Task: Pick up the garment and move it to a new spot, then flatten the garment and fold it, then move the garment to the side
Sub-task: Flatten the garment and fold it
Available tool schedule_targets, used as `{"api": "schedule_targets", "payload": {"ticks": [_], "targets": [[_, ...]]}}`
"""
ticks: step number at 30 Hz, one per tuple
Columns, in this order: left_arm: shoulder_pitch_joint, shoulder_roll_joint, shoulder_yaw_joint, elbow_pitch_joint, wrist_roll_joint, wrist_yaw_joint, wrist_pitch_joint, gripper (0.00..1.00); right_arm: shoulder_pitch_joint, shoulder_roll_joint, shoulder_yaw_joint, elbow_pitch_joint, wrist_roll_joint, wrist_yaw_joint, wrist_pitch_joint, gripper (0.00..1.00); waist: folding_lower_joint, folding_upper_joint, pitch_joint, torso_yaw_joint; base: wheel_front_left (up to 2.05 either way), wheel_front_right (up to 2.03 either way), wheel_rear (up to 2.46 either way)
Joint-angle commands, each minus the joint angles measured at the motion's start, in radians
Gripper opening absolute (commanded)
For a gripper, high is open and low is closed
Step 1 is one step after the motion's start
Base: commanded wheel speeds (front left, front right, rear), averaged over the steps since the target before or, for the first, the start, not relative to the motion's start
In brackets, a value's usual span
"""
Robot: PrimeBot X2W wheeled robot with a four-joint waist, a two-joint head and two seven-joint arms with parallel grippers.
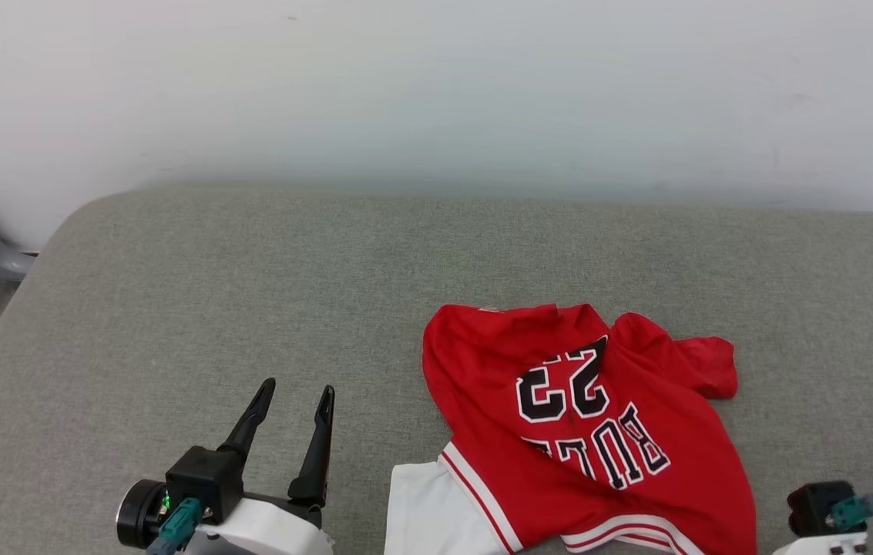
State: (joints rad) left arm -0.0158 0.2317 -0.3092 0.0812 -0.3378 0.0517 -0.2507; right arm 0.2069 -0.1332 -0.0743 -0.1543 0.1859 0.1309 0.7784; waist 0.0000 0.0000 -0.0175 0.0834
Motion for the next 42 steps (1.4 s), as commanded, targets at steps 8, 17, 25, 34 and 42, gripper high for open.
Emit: {"api": "schedule_targets", "payload": {"ticks": [8,17,25,34,42], "targets": [[0.009,0.013,0.0,0.004,-0.007,0.0,0.015,1.0,0.024,0.066,0.022,0.182,0.056,0.0,-0.141,0.98,0.0,0.0,0.009,-0.017,0.0,0.0,0.0],[0.024,0.022,0.006,0.01,-0.019,0.011,0.018,1.0,-0.044,0.082,-0.06,0.197,0.035,0.0,-0.539,1.0,0.0,0.0,0.0,-0.023,0.0,0.0,0.0],[0.034,0.026,0.011,0.014,-0.028,0.025,0.019,1.0,-0.07,0.084,-0.065,0.141,-0.02,0.0,-0.767,1.0,0.0,0.0,-0.015,-0.023,0.0,0.0,0.0],[0.058,0.044,0.024,0.011,-0.034,0.049,0.034,1.0,-0.049,0.083,-0.02,0.036,-0.072,0.0,-0.805,1.0,0.0,0.0,-0.028,-0.047,0.0,0.0,0.0],[0.015,0.071,-0.036,0.021,-0.052,0.006,0.217,1.0,-0.024,0.083,0.006,-0.035,-0.055,0.0,-0.775,1.0,0.0,0.0,-0.02,-0.064,0.0,0.0,0.0]]}}
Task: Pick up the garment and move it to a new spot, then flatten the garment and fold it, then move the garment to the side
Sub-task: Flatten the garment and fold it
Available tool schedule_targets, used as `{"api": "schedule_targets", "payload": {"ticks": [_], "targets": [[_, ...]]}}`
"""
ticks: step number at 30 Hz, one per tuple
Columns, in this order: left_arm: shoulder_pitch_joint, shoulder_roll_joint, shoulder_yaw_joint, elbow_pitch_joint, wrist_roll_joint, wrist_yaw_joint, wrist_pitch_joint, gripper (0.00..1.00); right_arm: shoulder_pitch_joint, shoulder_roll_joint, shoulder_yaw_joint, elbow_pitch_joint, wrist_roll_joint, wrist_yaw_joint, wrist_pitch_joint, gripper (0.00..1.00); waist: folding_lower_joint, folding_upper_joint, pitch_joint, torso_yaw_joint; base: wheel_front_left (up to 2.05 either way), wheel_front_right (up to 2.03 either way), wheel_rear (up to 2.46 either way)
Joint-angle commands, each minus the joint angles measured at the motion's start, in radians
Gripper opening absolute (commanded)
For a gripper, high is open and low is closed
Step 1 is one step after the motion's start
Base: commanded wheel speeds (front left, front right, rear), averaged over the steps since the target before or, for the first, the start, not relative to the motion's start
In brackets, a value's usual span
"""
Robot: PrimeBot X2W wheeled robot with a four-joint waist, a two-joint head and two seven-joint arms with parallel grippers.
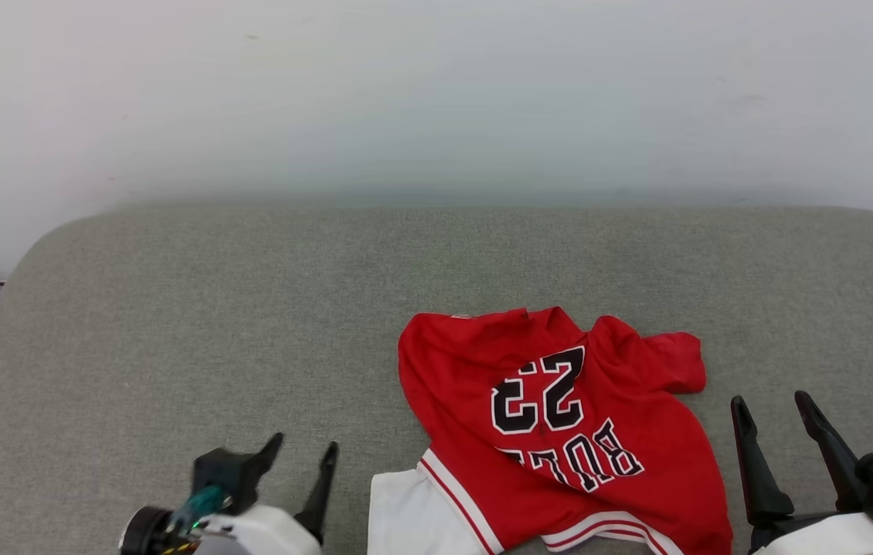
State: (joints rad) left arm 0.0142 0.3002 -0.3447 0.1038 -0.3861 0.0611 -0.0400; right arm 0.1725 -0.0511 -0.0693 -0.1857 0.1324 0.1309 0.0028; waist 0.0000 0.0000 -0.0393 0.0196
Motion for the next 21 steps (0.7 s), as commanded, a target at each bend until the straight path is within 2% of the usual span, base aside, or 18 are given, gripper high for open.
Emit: {"api": "schedule_targets", "payload": {"ticks": [1,6,10,21], "targets": [[-0.033,0.006,-0.018,-0.002,-0.006,-0.02,0.05,1.0,0.01,0.001,0.002,-0.011,0.0,0.0,0.004,1.0,0.0,0.0,0.007,0.0,0.0,0.0,0.0],[-0.101,0.019,-0.128,0.01,-0.009,-0.098,0.271,1.0,0.003,0.001,0.012,-0.028,-0.003,0.0,0.024,1.0,0.0,0.0,0.032,-0.004,0.0,0.0,0.0],[-0.138,0.028,-0.208,0.027,-0.007,-0.145,0.401,1.0,-0.012,0.001,0.019,-0.044,-0.01,0.0,0.031,1.0,0.0,0.0,0.063,-0.013,0.0,0.0,0.0],[-0.17,0.066,-0.345,0.144,-0.053,-0.184,0.693,1.0,-0.05,0.001,0.02,-0.043,0.011,0.0,0.022,1.0,0.0,0.0,0.148,-0.021,0.0,0.0,0.0]]}}
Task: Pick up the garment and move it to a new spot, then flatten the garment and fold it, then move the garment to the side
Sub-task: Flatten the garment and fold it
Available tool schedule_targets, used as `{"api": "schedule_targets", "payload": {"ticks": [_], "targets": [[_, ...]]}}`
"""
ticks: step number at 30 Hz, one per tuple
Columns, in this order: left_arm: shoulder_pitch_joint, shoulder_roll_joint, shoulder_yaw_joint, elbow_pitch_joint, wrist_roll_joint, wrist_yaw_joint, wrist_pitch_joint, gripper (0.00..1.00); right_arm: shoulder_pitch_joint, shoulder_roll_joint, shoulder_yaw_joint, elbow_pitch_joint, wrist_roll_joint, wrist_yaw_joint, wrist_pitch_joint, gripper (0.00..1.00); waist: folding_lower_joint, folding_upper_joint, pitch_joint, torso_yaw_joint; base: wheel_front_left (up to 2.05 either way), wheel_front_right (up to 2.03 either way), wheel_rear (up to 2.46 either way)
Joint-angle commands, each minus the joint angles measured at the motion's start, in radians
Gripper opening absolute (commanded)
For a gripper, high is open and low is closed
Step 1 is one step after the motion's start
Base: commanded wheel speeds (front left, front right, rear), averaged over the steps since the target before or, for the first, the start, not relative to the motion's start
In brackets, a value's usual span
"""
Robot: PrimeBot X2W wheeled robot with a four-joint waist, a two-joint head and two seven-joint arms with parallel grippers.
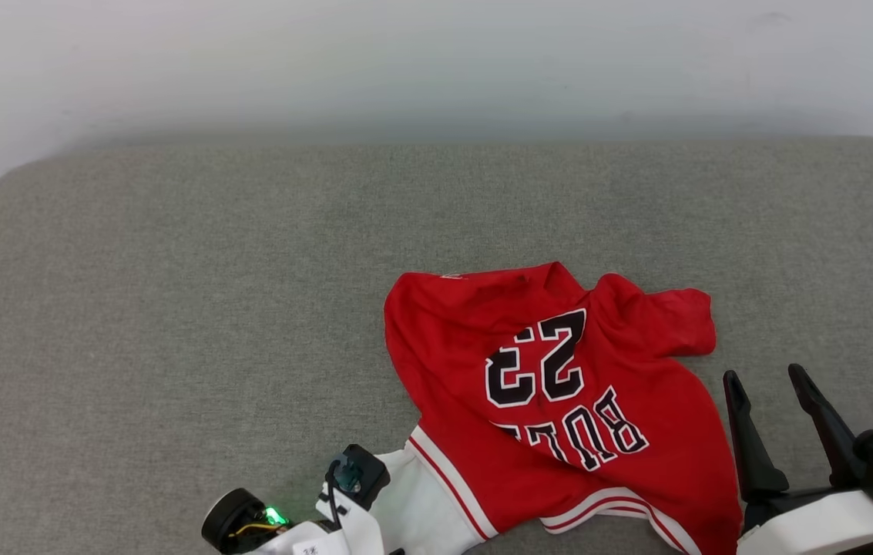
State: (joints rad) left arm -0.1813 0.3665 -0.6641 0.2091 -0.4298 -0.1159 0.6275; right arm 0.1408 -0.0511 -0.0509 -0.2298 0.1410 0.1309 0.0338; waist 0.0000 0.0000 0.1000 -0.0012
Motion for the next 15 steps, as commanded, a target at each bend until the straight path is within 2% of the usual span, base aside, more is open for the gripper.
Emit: {"api": "schedule_targets", "payload": {"ticks": [1,2,3,6,9,11,15], "targets": [[0.025,0.001,-0.046,0.05,-0.016,-0.011,0.047,1.0,-0.02,0.001,0.003,0.005,0.008,0.0,-0.008,1.0,0.0,0.0,0.012,-0.001,0.0,0.0,0.0],[0.022,0.002,-0.063,0.056,-0.018,-0.012,0.057,0.35,-0.021,0.001,0.003,0.007,0.009,0.0,-0.009,1.0,0.0,0.0,0.016,-0.002,0.0,0.0,0.0],[0.014,0.002,-0.074,0.056,-0.018,-0.014,0.052,0.0,-0.024,0.001,0.005,0.01,0.009,0.0,-0.008,1.0,0.0,0.0,0.019,-0.003,0.0,0.0,0.0],[-0.012,-0.001,-0.093,0.051,-0.016,-0.016,0.013,0.0,-0.034,0.001,0.003,0.019,0.014,0.0,-0.008,1.0,0.0,0.0,0.021,-0.004,0.0,0.0,0.0],[-0.037,0.005,-0.073,0.034,-0.01,-0.012,-0.046,0.0,-0.03,0.001,-0.004,0.028,0.02,0.0,-0.005,1.0,0.0,0.0,0.01,0.001,0.0,0.0,0.0],[-0.047,0.007,-0.047,0.013,-0.009,0.008,-0.091,0.0,-0.022,0.001,-0.011,0.033,0.023,0.0,-0.003,1.0,0.0,0.0,-0.003,0.006,0.0,0.0,0.0],[-0.033,0.02,0.037,-0.044,-0.025,0.077,-0.185,0.0,-0.01,0.001,-0.026,0.042,0.031,0.0,0.001,1.0,0.0,0.0,-0.032,0.018,0.0,0.0,0.0]]}}
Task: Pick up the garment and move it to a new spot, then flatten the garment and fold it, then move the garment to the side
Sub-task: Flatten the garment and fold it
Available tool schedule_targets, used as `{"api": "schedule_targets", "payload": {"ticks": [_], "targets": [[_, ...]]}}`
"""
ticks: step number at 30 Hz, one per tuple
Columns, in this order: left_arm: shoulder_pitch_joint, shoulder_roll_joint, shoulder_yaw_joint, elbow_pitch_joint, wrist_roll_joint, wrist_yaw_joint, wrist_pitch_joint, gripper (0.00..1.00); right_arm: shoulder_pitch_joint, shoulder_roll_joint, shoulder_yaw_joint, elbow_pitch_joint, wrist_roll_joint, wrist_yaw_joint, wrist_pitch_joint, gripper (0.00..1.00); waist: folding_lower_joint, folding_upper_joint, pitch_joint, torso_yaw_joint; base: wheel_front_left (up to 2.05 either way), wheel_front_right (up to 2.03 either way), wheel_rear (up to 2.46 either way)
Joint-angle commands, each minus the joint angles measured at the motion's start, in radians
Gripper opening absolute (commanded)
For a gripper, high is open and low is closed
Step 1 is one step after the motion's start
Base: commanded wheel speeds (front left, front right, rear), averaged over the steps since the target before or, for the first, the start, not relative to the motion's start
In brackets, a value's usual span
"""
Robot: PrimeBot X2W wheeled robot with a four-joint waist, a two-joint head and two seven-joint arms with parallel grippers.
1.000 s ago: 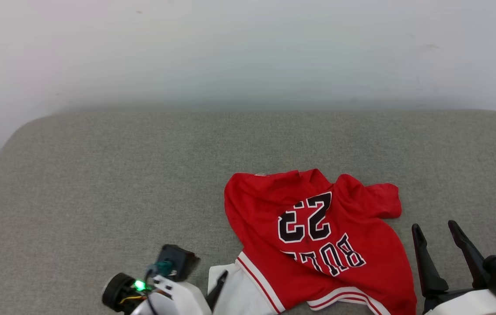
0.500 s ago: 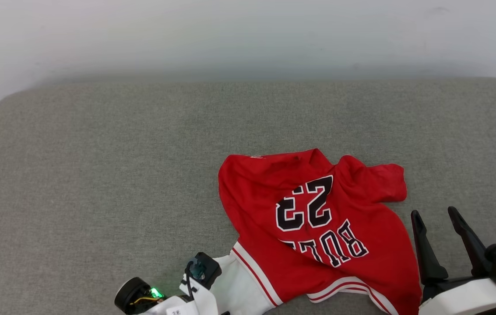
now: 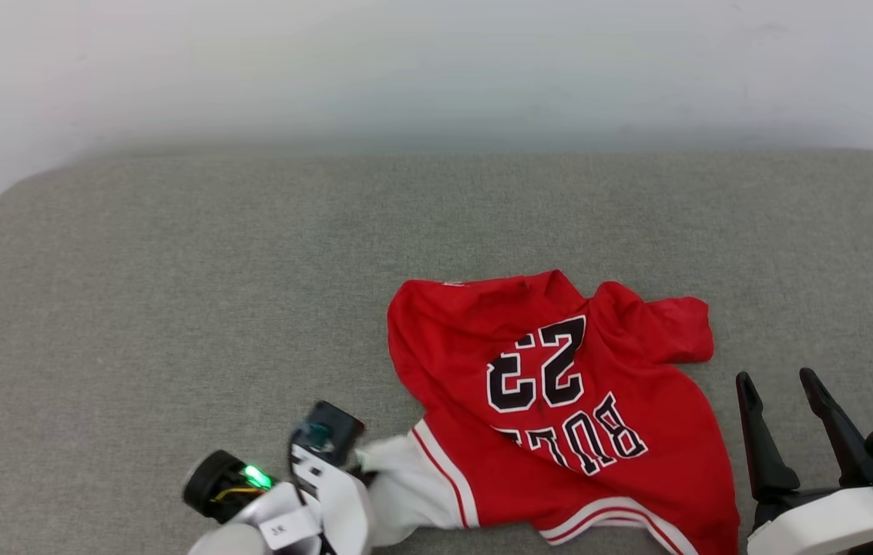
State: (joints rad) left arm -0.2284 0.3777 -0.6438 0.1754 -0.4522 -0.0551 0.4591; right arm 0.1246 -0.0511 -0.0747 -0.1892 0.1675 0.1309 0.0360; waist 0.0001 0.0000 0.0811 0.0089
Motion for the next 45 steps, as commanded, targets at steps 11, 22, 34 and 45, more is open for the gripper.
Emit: {"api": "schedule_targets", "payload": {"ticks": [11,22,34,45], "targets": [[0.143,0.062,0.225,-0.094,-0.089,0.189,-0.134,0.0,0.023,0.002,-0.058,0.007,0.0,0.0,0.023,1.0,-0.0001,0.0,-0.044,0.038,0.0,0.0,0.0],[0.291,0.071,0.373,-0.031,-0.187,0.281,-0.205,0.0,0.027,0.002,-0.096,0.016,-0.002,0.0,0.041,1.0,-0.0001,0.0,-0.03,0.05,0.0,0.0,0.0],[0.24,0.008,0.338,0.053,-0.165,0.214,-0.363,1.0,0.039,0.002,-0.086,0.033,-0.003,0.0,0.05,1.0,-0.0001,0.0,-0.077,0.046,0.0,0.0,0.0],[0.219,-0.04,0.32,-0.017,-0.074,0.208,-0.645,1.0,0.077,0.002,-0.059,0.058,0.022,0.0,0.107,1.0,-0.0001,0.0,-0.115,0.04,0.0,0.0,0.0]]}}
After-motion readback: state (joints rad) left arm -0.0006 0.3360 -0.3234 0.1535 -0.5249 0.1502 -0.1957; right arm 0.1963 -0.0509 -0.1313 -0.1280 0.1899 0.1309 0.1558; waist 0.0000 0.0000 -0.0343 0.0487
